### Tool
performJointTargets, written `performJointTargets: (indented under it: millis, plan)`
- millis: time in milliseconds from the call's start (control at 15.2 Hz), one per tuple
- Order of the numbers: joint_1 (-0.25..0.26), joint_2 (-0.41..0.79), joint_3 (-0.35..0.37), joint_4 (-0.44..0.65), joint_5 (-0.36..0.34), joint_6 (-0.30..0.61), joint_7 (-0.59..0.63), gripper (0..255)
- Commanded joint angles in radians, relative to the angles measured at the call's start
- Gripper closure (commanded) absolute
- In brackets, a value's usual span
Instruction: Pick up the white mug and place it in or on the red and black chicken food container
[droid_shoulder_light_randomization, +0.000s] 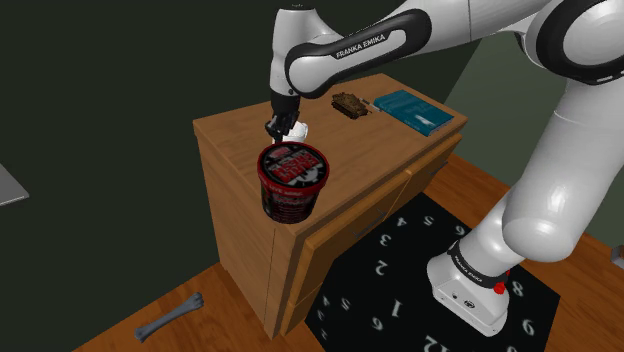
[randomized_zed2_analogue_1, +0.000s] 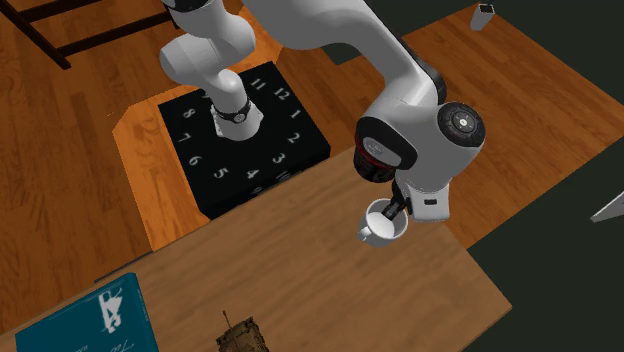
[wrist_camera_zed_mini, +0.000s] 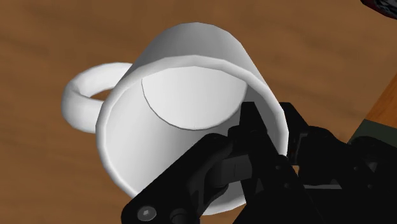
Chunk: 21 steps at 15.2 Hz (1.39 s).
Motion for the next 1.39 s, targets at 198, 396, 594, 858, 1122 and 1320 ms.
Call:
performJointTargets:
  millis: [198,396,594,858,1122,1320]
  plan:
    - [0.0,0.0,0.0,0.0,0.0,0.0,0.0,255]
    - [0.0,0.0,0.0,0.0,0.0,0.0,0.0,255]
    - [-0.002,-0.019,0.002,0.017,0.007,-0.035,-0.005,255]
    - [-0.004,-0.041,0.005,0.043,0.016,-0.082,-0.011,255]
    - [-0.005,-0.061,0.007,0.072,0.024,-0.131,-0.016,255]
    - [-0.006,-0.074,0.008,0.097,0.029,-0.167,-0.019,255]
